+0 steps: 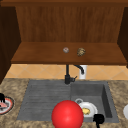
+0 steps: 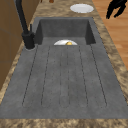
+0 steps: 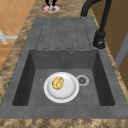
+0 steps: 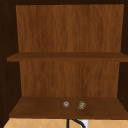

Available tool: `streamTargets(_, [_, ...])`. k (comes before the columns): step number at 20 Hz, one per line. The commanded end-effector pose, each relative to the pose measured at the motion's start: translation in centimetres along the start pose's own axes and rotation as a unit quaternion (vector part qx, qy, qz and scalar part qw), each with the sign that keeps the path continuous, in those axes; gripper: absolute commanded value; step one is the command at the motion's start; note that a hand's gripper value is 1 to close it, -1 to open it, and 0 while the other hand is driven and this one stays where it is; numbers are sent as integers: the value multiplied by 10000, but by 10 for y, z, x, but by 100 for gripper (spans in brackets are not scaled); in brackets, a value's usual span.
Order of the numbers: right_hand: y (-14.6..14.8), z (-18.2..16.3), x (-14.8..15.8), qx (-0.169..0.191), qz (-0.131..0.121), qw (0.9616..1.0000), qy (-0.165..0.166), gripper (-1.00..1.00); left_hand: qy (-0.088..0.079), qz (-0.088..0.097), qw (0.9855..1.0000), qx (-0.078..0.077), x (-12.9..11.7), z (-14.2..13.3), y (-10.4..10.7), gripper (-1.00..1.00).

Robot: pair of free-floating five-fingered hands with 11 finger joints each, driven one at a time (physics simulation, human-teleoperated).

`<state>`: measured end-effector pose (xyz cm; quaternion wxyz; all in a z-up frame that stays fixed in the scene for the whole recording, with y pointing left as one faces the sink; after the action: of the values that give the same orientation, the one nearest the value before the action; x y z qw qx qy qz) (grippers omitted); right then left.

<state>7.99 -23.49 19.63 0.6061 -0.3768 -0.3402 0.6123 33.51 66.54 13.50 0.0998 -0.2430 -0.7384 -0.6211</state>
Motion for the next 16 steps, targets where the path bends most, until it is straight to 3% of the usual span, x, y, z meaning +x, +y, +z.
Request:
streamTargets(1, [0, 0, 0, 0, 0, 10000, 0, 0, -157, -67, 9998, -100, 1, -16, 5, 100])
streamTargets(8, [0, 0, 0, 0, 0, 10000, 0, 0, -171, 7, 9998, -106, 8, -38, 25, 100])
streamTargets(9, [0, 0, 0, 0, 0, 10000, 0, 0, -52, 33, 10000, -32, 6, -38, 27, 100])
streamTargets(16, [0, 0, 0, 0, 0, 10000, 0, 0, -10, -95, 9999, -37, 10, -66, 39, 100])
